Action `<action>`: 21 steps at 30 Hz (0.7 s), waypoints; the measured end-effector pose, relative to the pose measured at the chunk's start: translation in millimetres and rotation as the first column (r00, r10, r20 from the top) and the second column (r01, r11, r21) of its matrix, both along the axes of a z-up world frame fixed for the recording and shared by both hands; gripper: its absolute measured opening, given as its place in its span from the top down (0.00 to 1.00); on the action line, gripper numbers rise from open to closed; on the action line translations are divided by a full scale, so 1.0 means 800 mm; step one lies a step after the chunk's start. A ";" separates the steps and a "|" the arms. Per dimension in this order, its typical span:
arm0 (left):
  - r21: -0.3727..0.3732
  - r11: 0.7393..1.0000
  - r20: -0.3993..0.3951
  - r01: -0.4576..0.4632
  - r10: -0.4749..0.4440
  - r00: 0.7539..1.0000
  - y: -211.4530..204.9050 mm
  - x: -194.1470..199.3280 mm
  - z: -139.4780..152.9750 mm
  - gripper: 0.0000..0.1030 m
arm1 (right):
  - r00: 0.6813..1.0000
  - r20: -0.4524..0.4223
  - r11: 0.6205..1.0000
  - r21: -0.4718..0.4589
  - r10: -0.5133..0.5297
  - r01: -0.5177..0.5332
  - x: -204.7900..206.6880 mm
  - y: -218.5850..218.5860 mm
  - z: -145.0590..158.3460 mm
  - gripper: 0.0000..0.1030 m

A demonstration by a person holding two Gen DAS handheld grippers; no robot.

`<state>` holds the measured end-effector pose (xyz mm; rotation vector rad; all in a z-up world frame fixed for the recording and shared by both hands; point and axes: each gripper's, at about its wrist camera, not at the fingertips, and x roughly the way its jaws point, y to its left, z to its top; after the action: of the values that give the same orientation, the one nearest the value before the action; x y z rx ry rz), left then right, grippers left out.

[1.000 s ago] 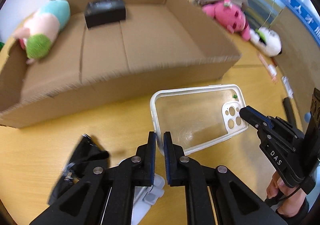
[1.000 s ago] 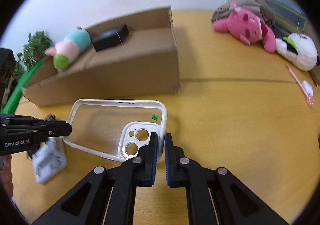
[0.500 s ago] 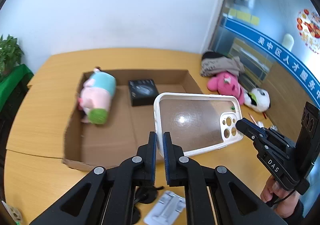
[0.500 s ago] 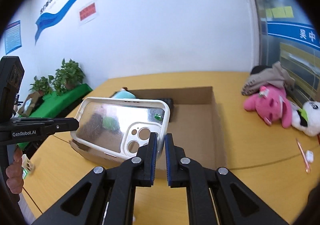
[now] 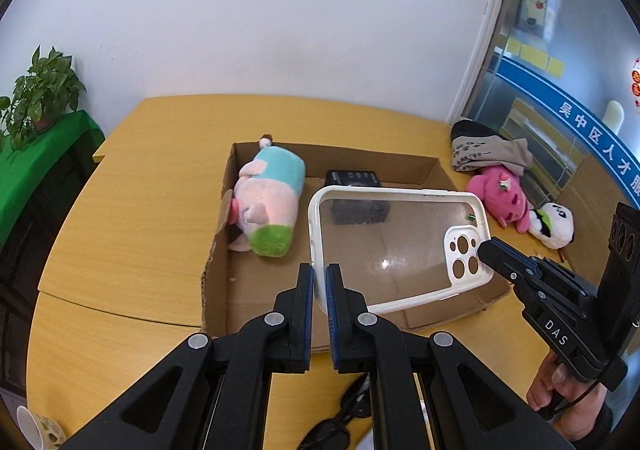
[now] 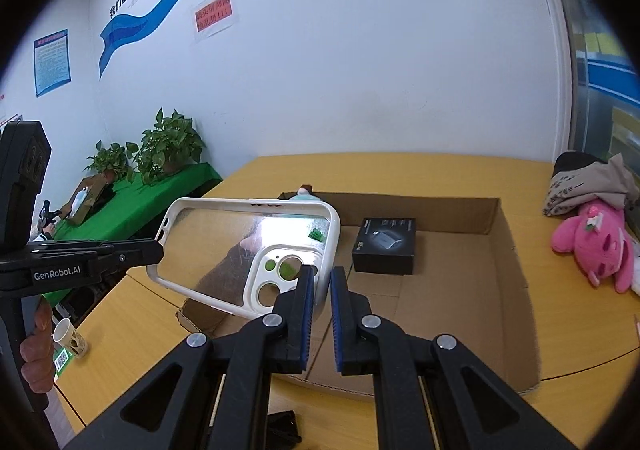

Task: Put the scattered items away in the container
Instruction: 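Lift the phone case with the right gripper and carry it over the box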

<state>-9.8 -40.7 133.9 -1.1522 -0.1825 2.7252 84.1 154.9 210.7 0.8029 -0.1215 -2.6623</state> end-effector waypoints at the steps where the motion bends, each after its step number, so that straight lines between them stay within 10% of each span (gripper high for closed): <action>1: -0.002 1.000 0.009 -0.004 0.004 1.000 -0.002 -0.004 -0.005 0.94 | 1.000 0.012 1.000 -0.003 0.001 -0.001 -0.006 -0.002 -0.005 0.93; 21: -0.132 0.990 0.317 -0.040 0.081 0.945 -0.025 -0.111 -0.165 0.96 | 0.950 0.312 1.000 0.012 -0.001 -0.003 -0.111 -0.057 -0.143 0.92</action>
<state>-98.8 -60.5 1.9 -1.6517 -0.0932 2.6119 -4.7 109.2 96.5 1.2231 -0.1842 -2.5168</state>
